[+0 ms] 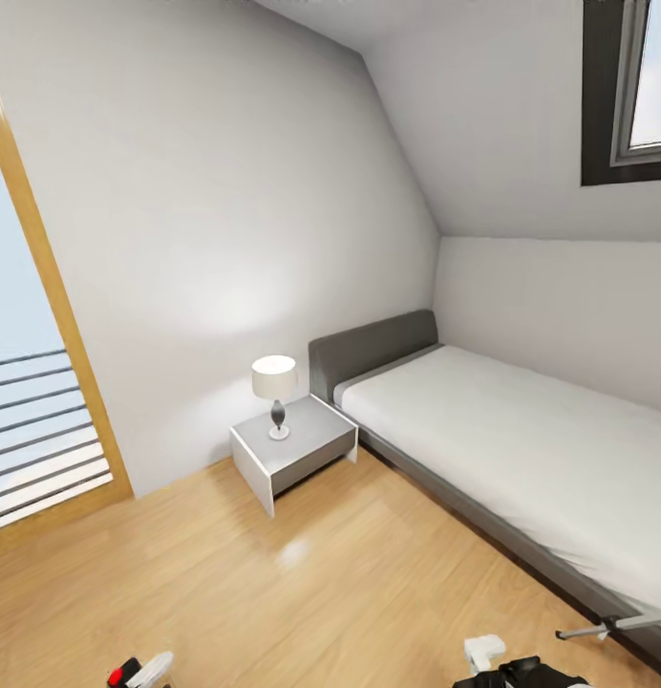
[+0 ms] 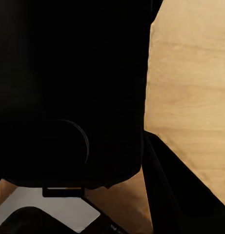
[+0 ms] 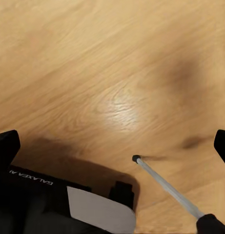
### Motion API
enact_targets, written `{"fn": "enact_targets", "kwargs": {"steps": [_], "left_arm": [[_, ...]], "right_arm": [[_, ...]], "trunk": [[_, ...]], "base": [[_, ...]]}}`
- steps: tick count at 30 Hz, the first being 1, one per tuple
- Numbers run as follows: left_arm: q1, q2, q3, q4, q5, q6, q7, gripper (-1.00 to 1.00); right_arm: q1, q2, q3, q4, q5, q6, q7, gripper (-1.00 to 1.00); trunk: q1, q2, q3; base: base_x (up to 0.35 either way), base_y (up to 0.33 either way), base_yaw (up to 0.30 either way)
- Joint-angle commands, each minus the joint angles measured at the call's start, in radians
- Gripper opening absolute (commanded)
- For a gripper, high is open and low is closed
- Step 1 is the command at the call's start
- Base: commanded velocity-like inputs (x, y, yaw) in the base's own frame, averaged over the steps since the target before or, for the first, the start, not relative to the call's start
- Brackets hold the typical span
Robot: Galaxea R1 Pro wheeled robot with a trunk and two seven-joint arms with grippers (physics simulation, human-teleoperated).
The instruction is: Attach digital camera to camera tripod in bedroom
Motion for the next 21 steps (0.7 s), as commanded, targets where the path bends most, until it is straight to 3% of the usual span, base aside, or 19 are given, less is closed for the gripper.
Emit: {"fn": "enact_targets", "kwargs": {"steps": [1,8,12,15,21], "left_arm": [[0.010,-0.005,-0.017,0.000,-0.002,0.005,0.004,-1.00],[0.088,-0.051,-0.017,0.010,-0.035,-0.037,-0.003,-1.00],[0.134,-0.061,-0.017,0.013,-0.058,-0.058,-0.010,-1.00],[0.177,-0.064,-0.017,0.014,-0.070,-0.067,-0.053,-1.00],[0.200,-0.064,-0.017,0.015,-0.073,-0.071,-0.099,-1.00]], "right_arm": [[0.009,0.000,-0.010,0.002,0.008,0.001,-0.001,1.00],[0.110,-0.003,-0.010,0.004,0.012,-0.030,-0.027,1.00],[0.170,-0.007,-0.010,0.005,0.011,-0.096,-0.066,1.00],[0.221,-0.007,-0.010,0.005,0.010,-0.145,-0.105,1.00],[0.268,-0.004,-0.010,0.006,0.008,-0.179,-0.126,1.00]], "trunk": [[-0.004,0.006,0.002],[-0.031,0.055,0.024],[-0.046,0.083,0.037],[-0.058,0.104,0.046],[-0.081,0.146,0.065]], "base": [[0.000,0.000,0.000],[0.000,0.000,0.000],[0.000,0.000,0.000],[0.000,0.000,0.000],[0.000,0.000,0.000]]}}
